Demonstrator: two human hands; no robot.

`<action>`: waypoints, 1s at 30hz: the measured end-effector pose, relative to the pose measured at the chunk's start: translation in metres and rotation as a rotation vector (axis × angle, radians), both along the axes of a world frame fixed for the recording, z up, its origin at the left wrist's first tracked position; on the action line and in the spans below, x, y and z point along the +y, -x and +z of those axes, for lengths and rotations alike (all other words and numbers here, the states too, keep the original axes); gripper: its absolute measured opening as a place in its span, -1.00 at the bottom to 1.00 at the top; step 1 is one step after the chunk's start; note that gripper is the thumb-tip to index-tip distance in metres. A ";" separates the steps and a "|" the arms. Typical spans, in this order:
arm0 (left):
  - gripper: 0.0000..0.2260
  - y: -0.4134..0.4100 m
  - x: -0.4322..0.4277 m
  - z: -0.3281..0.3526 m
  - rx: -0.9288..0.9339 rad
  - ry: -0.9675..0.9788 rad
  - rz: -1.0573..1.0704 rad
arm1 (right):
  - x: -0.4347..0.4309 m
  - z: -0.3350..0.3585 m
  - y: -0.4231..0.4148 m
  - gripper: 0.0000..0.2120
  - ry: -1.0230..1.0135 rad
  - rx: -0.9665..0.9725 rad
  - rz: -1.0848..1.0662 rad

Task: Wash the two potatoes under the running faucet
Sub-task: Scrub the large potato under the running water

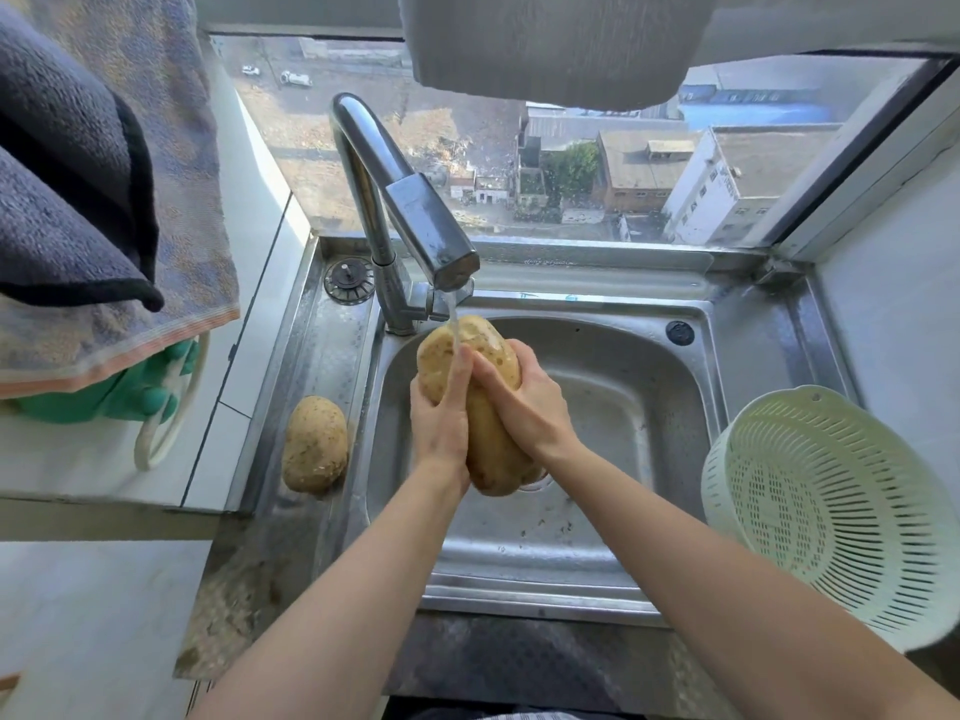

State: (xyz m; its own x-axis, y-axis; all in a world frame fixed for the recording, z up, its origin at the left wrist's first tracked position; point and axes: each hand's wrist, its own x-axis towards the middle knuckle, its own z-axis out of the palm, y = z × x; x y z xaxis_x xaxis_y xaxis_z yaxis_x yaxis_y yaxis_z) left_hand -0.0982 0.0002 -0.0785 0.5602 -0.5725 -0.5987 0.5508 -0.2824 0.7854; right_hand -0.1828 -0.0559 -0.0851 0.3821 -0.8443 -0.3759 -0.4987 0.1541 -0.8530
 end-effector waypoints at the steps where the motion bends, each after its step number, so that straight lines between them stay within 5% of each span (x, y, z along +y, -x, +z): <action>1: -0.37 -0.002 -0.001 -0.001 0.029 -0.021 0.032 | 0.002 -0.001 -0.003 -0.45 0.030 0.030 0.007; 6: -0.43 -0.017 0.007 0.001 0.094 -0.074 0.079 | -0.009 -0.001 -0.004 -0.61 -0.025 0.014 0.054; 11: -0.44 -0.023 0.013 0.002 0.086 -0.096 0.076 | -0.010 0.007 -0.018 -0.20 -0.179 -0.011 0.217; 16: -0.42 -0.031 0.013 0.003 0.135 -0.164 0.060 | -0.015 0.003 -0.009 -0.42 -0.382 -0.181 0.263; 18: -0.43 -0.034 0.014 0.007 0.140 -0.197 0.037 | -0.018 -0.007 0.003 -0.28 -0.494 -0.294 0.299; 25: -0.46 -0.023 0.018 0.012 -0.015 -0.090 -0.219 | -0.017 -0.013 -0.005 -0.15 -0.368 -0.253 -0.022; 30: -0.43 -0.028 0.012 0.013 0.073 -0.106 -0.303 | -0.011 -0.014 0.000 -0.40 -0.339 -0.253 -0.101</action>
State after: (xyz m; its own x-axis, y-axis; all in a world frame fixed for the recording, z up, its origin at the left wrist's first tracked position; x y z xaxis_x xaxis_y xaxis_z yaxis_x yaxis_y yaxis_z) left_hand -0.0698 0.0123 -0.0652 0.3269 -0.6394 -0.6959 0.4828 -0.5200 0.7046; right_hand -0.1831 -0.0665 -0.0988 0.4194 -0.7272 -0.5434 -0.2481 0.4840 -0.8392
